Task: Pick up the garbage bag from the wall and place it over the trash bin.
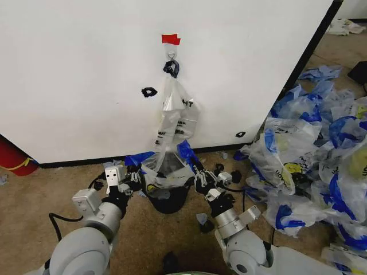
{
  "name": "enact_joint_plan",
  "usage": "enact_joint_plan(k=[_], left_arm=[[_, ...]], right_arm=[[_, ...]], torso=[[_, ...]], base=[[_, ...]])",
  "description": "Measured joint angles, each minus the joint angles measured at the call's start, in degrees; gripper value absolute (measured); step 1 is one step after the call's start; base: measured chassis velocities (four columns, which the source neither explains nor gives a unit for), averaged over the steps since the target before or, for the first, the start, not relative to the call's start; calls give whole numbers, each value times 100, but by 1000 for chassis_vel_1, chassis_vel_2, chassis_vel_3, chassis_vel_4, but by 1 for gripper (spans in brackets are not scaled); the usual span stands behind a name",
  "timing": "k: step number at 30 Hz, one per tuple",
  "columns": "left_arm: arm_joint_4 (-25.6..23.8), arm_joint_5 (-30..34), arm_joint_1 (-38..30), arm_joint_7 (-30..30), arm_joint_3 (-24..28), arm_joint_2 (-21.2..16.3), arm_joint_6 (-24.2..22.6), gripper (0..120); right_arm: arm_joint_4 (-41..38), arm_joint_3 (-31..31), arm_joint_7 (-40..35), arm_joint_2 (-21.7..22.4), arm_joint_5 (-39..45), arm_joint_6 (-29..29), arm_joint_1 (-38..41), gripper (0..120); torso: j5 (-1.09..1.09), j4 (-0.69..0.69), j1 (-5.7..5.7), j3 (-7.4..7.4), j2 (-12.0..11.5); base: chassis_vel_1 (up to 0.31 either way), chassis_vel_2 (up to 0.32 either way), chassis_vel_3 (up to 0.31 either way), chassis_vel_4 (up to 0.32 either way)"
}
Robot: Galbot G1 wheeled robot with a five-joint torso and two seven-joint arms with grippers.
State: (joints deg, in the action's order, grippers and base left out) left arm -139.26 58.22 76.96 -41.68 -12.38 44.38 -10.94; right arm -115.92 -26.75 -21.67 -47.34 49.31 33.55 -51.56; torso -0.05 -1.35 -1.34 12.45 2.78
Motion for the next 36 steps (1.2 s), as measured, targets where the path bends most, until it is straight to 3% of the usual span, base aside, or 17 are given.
enact_joint_plan(k=[8,18,25,36], left_arm=[[287,-178,-22,33,71,76,93,0],[203,-213,80,15,14,52,109,0],[-82,-209,426,-15,-191,-78,67,0],[-75,-558,1087,-10,-311,45,111,0]], right_arm=[[245,173,8,-33,-50,111,-135,0],[113,572,4,131,-72,146,-513,0],[-153,1018,151,330,-192,209,-1206,0],[-32,1357,280,278,-321,335,-1752,0]], torso=[[0,0,0,0,0],[0,0,0,0,0],[0,-1,0,0,0],[-1,0,0,-1,0]], base=[[0,0,0,0],[0,0,0,0],[0,0,0,0],[0,0,0,0]])
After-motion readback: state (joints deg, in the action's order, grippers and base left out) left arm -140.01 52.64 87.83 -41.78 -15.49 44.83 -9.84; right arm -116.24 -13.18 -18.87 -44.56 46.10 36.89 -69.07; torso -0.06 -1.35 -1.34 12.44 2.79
